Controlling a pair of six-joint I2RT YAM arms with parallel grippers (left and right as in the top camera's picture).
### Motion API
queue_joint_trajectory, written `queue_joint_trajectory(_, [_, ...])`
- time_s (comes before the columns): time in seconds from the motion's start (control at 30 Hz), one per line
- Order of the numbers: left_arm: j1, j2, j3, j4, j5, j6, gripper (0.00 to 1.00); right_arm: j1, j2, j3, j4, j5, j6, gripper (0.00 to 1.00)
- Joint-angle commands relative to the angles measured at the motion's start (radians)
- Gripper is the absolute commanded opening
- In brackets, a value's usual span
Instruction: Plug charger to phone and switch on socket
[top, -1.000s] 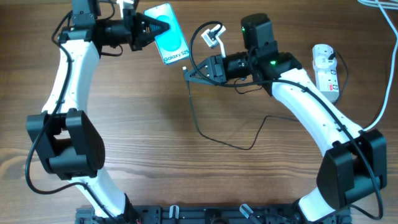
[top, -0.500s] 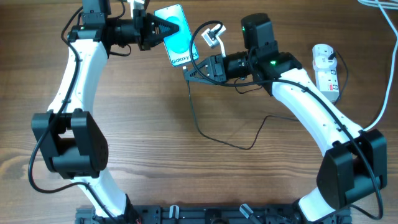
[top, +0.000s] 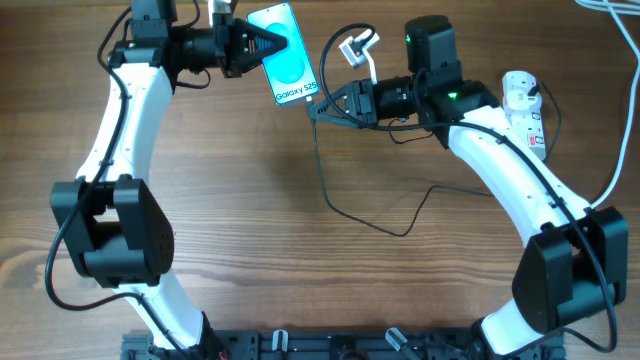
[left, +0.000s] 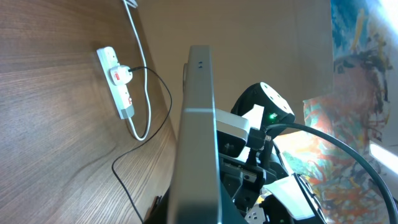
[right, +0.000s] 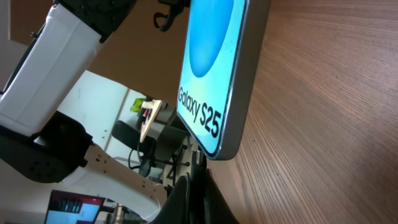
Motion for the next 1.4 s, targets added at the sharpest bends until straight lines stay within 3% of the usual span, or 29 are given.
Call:
queue_joint_trajectory(0.0, [0.004,-0.024,0.014,0.013,0.047,0.019,0.04,0.0,0.023,0.002,0.012,-0.031,-0.004,0.04])
queue_joint_trajectory(0.17, [0.004,-0.024,0.014,0.039,0.048,0.011,0.04,0.006,0.023,-0.023,0.017,-0.049,-0.003,0.04])
queue_joint_trajectory(0.37, [0.004,-0.024,0.014,0.039,0.048,0.003,0.04,0.006,0.023,-0.078,0.175,-0.18,0.044,0.04])
queue_joint_trajectory(0.67, [0.004,-0.024,0.014,0.051,0.092,-0.008,0.04,0.007,0.099,-0.078,0.234,-0.206,0.072,0.04])
queue_joint_trajectory(0.9, [0.004,-0.024,0.014,0.05,0.072,-0.008,0.04,0.018,0.099,-0.078,0.405,-0.24,0.201,0.04])
queue_joint_trajectory(1.37, [0.004,-0.024,0.014,0.049,0.065,-0.008,0.04,0.029,0.099,-0.078,0.481,-0.222,0.245,0.04])
